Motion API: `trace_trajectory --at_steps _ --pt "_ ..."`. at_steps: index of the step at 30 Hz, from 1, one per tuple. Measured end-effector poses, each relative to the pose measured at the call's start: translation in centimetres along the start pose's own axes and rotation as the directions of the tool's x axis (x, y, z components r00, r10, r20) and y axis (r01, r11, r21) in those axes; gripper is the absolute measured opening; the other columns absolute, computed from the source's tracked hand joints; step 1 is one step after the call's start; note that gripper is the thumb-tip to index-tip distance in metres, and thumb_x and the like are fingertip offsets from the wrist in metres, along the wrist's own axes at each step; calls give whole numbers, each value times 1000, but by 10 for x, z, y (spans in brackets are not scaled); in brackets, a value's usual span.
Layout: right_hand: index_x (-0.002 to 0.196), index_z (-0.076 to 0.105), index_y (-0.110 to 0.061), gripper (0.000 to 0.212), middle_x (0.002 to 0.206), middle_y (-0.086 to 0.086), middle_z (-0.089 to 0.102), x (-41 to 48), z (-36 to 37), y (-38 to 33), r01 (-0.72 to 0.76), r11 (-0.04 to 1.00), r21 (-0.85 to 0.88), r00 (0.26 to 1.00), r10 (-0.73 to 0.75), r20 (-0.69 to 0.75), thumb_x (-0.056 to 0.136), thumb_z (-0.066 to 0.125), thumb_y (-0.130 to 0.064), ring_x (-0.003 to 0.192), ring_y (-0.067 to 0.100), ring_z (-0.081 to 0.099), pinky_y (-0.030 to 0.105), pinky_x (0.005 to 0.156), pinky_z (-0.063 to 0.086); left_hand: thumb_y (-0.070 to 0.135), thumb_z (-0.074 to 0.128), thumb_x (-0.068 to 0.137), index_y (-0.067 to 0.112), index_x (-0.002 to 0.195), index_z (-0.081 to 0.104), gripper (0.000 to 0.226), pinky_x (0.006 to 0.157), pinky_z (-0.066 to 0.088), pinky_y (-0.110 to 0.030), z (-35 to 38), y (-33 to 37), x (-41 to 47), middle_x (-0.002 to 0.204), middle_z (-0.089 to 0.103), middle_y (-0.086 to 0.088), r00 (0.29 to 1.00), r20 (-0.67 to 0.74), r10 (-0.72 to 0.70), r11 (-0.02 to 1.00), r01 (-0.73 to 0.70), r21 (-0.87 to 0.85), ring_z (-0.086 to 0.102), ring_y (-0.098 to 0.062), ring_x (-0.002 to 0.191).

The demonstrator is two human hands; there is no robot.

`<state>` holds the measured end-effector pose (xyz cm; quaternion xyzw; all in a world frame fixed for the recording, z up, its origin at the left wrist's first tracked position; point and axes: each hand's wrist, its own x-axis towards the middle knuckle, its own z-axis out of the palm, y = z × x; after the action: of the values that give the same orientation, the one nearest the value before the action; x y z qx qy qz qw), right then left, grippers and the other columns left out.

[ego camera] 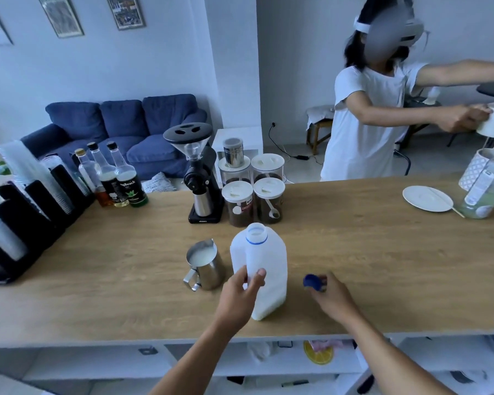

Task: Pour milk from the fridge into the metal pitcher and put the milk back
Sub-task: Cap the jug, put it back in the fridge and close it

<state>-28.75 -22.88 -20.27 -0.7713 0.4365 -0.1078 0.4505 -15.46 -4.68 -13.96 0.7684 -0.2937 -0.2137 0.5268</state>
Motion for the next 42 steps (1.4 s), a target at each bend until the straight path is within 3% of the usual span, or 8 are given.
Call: trace_trajectory --at_steps 5,9,12,15,19,26,30,42 --pt "110 60 -24 35 101 -4 61 0 -54 -78 283 958 46 953 -276 -125 78 75 -26 74 3 59 17 64 43 45 49 95 6 69 50 48 56 39 -8 -16 -10 7 66 52 -1 999 -12 52 999 -52 -12 47 0 57" --pt "113 60 -25 38 106 -15 55 -21 -77 -135 488 869 -80 873 -484 58 78 76 -25 86 1 61 9 71 46 50 53 89 9 56 43 54 48 34 -9 -27 -11 23 52 46 -1 998 -19 54 998 -55 -38 42 1 44" --pt "121 56 -26 42 104 -15 56 -29 -75 -165 558 800 -221 830 -529 178 82 71 -23 87 7 61 20 76 51 46 56 89 7 56 42 53 47 32 -8 -26 -11 24 53 42 -4 998 25 51 996 -49 -69 39 0 42" --pt "130 54 -27 50 111 -10 52 -28 -70 -184 589 743 -317 806 -514 292 83 70 -28 95 10 58 33 84 52 53 59 85 7 56 41 57 47 31 -8 -23 -13 21 54 38 -6 997 44 56 989 -50 -138 35 -2 44" --pt "137 48 -31 57 114 -8 47 -31 -65 -203 642 668 -376 764 -517 385 85 68 -34 96 10 52 27 84 43 58 58 83 11 54 43 58 49 32 -12 -25 -14 22 52 43 -4 998 55 32 990 -24 -137 38 -8 48" --pt "117 53 -26 46 111 -10 48 -31 -48 -221 629 635 -449 777 -492 392 77 74 -31 92 14 51 37 82 50 58 55 78 7 59 43 56 48 29 -11 -25 -12 17 55 40 -5 997 78 26 987 -13 -159 34 -8 49" --pt "123 55 -27 47 109 -7 45 -30 -44 -226 627 611 -483 777 -446 444 80 73 -34 96 14 48 31 81 44 57 55 77 11 56 39 53 50 31 -10 -26 -11 17 54 40 -2 996 93 10 985 7 -172 37 -7 50" --pt "131 54 -28 51 114 -8 45 -21 -38 -234 657 537 -528 749 -386 539 83 71 -31 101 16 50 35 89 45 41 58 90 19 50 41 49 49 34 -8 -25 -15 21 50 41 5 994 109 -29 977 51 -209 38 -2 46"
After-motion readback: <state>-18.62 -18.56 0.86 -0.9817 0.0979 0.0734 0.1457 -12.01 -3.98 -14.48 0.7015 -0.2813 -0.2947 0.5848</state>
